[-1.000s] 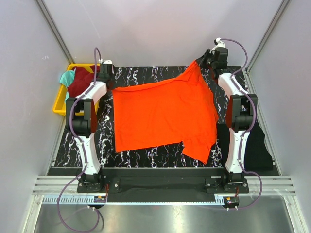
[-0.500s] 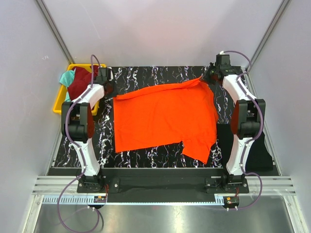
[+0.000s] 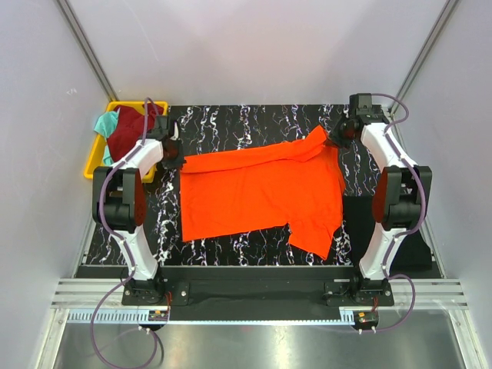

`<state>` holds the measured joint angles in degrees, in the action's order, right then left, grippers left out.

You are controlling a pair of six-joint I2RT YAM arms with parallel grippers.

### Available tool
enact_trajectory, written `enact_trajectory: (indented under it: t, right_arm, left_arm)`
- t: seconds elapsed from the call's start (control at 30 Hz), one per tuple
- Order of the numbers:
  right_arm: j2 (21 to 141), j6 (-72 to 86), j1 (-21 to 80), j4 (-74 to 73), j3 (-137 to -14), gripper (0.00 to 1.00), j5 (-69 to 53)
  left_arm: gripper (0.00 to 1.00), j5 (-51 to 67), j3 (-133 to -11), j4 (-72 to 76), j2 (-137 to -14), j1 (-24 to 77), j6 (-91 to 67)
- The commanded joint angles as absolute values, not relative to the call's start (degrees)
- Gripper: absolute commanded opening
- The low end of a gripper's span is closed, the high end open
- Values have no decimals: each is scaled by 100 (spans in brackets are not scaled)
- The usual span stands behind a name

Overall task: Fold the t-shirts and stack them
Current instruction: Fold the tshirt

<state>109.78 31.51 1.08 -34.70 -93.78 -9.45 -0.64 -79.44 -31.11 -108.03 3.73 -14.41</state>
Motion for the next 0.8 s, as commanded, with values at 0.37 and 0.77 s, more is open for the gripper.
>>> enact_trajectory:
  t: [0.37,0.77]
  right_arm:
    - [10512,2883,35,-3744,-8886,0,-686]
    - [10257,2997,-149,-3788,-8719,0,-808]
  left_arm:
    - [0,-105,-7708,-3366,-10635,352,-1310]
    - [0,-167,-7752,-3366,-10819,352,-1257]
